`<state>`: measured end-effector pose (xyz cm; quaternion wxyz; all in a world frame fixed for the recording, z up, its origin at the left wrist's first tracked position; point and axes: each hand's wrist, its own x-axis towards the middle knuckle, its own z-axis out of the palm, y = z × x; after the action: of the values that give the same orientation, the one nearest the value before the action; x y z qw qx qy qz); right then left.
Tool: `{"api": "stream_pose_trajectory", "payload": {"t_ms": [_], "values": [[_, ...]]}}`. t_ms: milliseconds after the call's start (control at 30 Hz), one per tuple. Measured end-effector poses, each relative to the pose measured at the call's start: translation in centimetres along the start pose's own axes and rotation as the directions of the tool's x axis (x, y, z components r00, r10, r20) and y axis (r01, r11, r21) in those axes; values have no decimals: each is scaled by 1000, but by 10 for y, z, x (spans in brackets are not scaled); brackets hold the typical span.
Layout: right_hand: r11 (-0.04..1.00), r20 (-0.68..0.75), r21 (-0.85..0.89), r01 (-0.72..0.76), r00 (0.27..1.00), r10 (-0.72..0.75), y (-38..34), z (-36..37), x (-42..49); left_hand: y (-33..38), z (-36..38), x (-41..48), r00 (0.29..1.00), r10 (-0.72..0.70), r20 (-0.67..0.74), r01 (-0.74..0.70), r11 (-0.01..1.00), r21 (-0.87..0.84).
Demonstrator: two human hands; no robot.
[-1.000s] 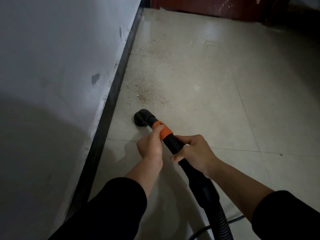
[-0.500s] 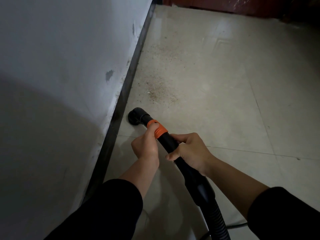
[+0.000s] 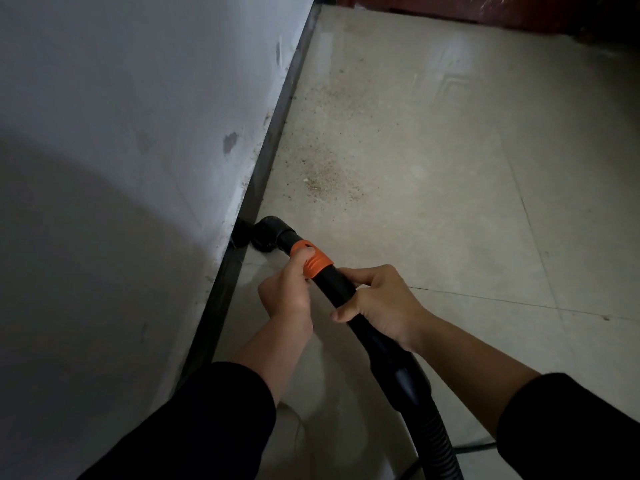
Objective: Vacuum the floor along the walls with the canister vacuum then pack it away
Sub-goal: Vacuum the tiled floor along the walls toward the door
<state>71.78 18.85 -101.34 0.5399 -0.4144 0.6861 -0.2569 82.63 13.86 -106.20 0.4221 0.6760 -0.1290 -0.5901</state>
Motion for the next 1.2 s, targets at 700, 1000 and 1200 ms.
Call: {"api": "stream_pose_trajectory", "payload": {"t_ms": [700, 1000, 1200], "values": [[989, -123, -100, 105, 985, -117, -15, 10, 54, 26, 18, 62, 983, -28, 182, 21, 999, 38], [958, -180, -235, 167, 960, -212, -18, 12, 67, 35, 26, 69, 953, -30, 302, 16, 999, 48], [929, -210, -331, 168, 946, -246, -9, 8, 61, 28, 26, 65, 932, -54, 359, 22, 995, 93]]}}
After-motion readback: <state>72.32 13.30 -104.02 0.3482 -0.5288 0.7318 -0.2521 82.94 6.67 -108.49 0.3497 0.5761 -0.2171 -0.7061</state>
